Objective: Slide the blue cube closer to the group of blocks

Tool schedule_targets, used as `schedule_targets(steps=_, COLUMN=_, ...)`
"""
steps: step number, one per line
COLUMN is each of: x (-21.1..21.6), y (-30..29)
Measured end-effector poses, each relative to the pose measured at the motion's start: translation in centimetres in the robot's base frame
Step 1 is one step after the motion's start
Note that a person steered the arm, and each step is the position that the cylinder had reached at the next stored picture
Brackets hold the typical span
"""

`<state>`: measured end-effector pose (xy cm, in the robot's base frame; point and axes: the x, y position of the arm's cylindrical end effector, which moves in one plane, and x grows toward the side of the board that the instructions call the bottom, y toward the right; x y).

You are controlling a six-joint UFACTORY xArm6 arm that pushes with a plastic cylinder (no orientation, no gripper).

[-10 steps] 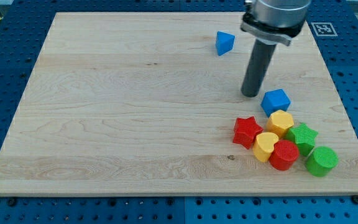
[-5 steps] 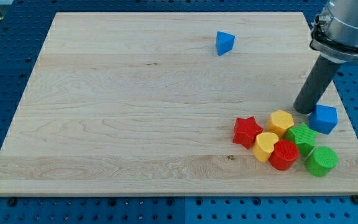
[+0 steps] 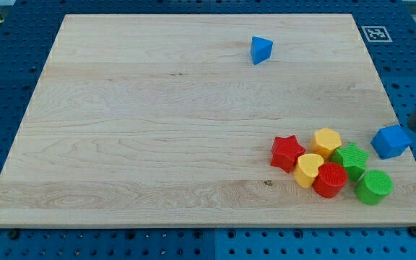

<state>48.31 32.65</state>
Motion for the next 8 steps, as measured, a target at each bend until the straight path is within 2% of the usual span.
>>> schedule_targets(steps=1, x=0.8, y=-0.7)
schedule_targets(steps=3, x=0.8, y=-6.1)
schedule_targets(steps=6, x=2.6, y=-6.1)
schedule_targets(steps=7, x=1.6, y=-6.9)
schedule_targets(steps=8, x=-1.5, y=-10.4)
